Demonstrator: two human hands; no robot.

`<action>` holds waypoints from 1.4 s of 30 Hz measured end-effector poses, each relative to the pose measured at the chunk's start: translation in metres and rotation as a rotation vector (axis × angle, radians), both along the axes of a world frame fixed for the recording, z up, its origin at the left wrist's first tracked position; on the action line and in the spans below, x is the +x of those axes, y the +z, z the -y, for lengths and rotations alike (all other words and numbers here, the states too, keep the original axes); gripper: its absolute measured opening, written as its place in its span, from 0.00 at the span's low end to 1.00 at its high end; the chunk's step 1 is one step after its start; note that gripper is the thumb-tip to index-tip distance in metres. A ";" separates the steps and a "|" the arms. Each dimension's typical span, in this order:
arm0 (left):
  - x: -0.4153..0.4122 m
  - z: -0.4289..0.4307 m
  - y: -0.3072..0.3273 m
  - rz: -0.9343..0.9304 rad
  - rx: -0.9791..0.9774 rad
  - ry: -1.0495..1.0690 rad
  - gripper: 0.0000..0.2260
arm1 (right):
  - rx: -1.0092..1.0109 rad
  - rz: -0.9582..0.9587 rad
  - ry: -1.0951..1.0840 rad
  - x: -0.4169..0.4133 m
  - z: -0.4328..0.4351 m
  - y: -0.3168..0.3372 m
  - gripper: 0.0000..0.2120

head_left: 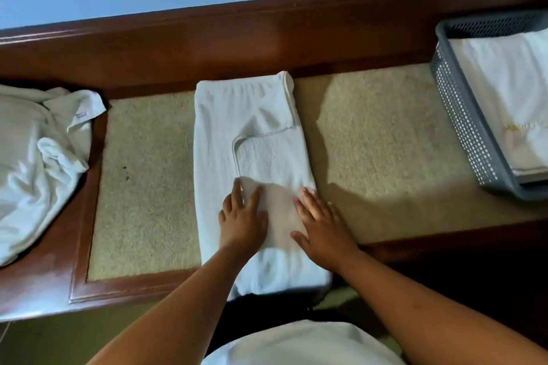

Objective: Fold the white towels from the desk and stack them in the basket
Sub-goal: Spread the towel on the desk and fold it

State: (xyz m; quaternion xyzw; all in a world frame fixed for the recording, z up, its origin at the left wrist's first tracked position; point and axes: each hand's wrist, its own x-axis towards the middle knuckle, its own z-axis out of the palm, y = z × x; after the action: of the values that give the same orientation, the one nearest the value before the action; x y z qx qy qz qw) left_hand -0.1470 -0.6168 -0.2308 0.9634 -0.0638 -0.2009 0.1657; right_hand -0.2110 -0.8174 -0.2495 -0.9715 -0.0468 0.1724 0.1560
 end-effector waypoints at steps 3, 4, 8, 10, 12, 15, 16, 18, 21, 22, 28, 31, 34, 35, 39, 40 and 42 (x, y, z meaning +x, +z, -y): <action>0.048 -0.002 -0.003 -0.014 0.037 -0.170 0.26 | -0.012 -0.042 -0.027 0.040 -0.004 -0.002 0.37; 0.072 -0.001 -0.005 0.003 0.041 -0.235 0.27 | -0.012 -0.043 -0.038 0.059 -0.005 -0.004 0.37; 0.170 -0.005 -0.018 0.060 0.135 -0.370 0.32 | -0.047 0.018 -0.049 0.147 -0.002 -0.013 0.36; 0.213 -0.013 -0.024 0.064 0.142 -0.309 0.36 | -0.056 0.056 -0.076 0.193 0.001 -0.016 0.36; 0.249 -0.022 -0.030 0.052 0.118 -0.263 0.39 | -0.057 0.050 -0.111 0.240 0.005 -0.021 0.37; 0.282 -0.026 -0.036 0.054 0.110 -0.316 0.42 | -0.083 0.076 -0.153 0.298 0.008 -0.024 0.40; 0.288 -0.027 -0.038 0.071 0.103 -0.328 0.42 | -0.085 0.082 -0.156 0.311 0.010 -0.025 0.41; 0.299 -0.028 -0.045 0.133 0.089 -0.326 0.43 | -0.083 0.099 -0.157 0.331 0.010 -0.030 0.42; 0.304 -0.029 -0.051 0.189 0.069 -0.328 0.43 | -0.079 0.119 -0.157 0.338 0.011 -0.034 0.42; 0.304 -0.029 -0.052 0.191 0.069 -0.330 0.43 | -0.081 0.117 -0.158 0.339 0.011 -0.034 0.42; 0.305 -0.022 -0.032 0.028 0.130 -0.318 0.41 | -0.138 -0.063 -0.141 0.345 0.006 -0.020 0.42; 0.271 -0.021 -0.009 -0.116 0.098 -0.178 0.40 | -0.193 -0.247 -0.123 0.337 0.001 0.010 0.42; 0.191 -0.038 -0.001 -0.166 -0.041 -0.161 0.40 | -0.186 -0.371 -0.025 0.281 -0.011 0.040 0.45; 0.160 -0.046 -0.004 -0.159 -0.059 -0.171 0.40 | -0.179 -0.383 0.009 0.251 -0.015 0.042 0.47; 0.050 -0.081 -0.015 -0.058 -0.031 -0.161 0.37 | -0.142 -0.339 0.006 0.123 -0.022 0.039 0.46; 0.021 -0.088 -0.016 -0.056 -0.023 -0.141 0.36 | -0.119 -0.333 -0.022 0.096 -0.021 0.037 0.44; -0.037 -0.098 -0.015 -0.088 -0.043 -0.042 0.35 | -0.066 -0.344 -0.076 0.044 -0.018 0.033 0.40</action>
State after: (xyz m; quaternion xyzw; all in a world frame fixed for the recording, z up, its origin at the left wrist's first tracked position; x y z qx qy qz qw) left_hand -0.1842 -0.5186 -0.2462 0.9482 -0.0810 -0.2451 0.1849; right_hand -0.1674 -0.7992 -0.2167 -0.9333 0.0232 0.3316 0.1360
